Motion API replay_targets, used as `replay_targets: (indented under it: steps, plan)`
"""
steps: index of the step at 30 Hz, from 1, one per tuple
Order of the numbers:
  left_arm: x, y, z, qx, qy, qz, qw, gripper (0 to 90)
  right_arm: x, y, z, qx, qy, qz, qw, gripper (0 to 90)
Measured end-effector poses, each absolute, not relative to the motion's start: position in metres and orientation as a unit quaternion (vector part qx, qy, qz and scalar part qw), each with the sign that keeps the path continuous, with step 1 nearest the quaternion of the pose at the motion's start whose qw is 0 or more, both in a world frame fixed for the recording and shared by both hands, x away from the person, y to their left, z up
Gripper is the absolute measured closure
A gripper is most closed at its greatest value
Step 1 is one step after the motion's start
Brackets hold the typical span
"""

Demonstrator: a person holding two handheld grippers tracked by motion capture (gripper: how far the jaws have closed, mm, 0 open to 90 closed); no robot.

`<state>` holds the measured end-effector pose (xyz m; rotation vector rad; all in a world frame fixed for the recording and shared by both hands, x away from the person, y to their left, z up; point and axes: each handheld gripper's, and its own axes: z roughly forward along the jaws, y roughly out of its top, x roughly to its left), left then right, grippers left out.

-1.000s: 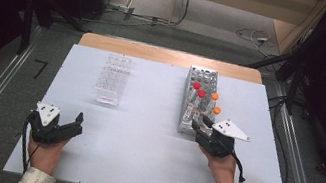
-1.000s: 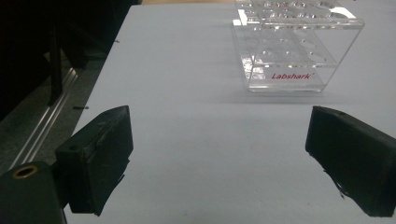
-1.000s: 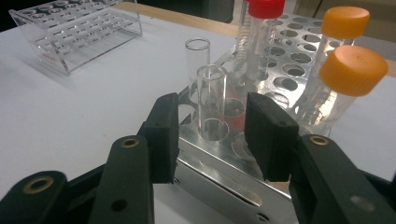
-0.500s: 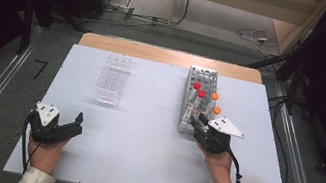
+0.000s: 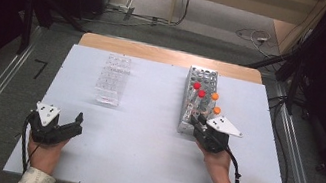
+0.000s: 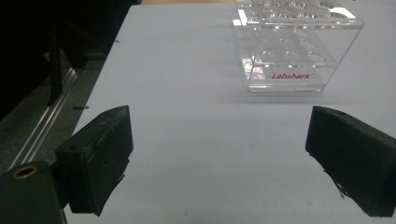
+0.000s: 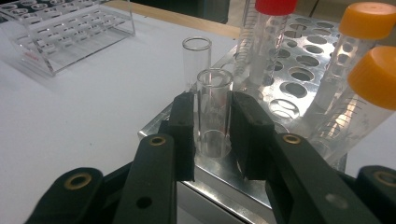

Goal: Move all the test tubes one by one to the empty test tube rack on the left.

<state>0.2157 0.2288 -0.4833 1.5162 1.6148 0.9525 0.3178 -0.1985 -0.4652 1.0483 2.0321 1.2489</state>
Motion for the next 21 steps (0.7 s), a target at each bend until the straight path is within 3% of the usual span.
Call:
replay_targets:
  steps: [21]
  plan:
    - [0.2156, 0.2286, -0.4832, 0.587, 0.626, 0.37, 0.356, 7.9, 0.3169, -0.2013, -0.4609, 0.389, 0.744, 0.472, 0.268, 72.7]
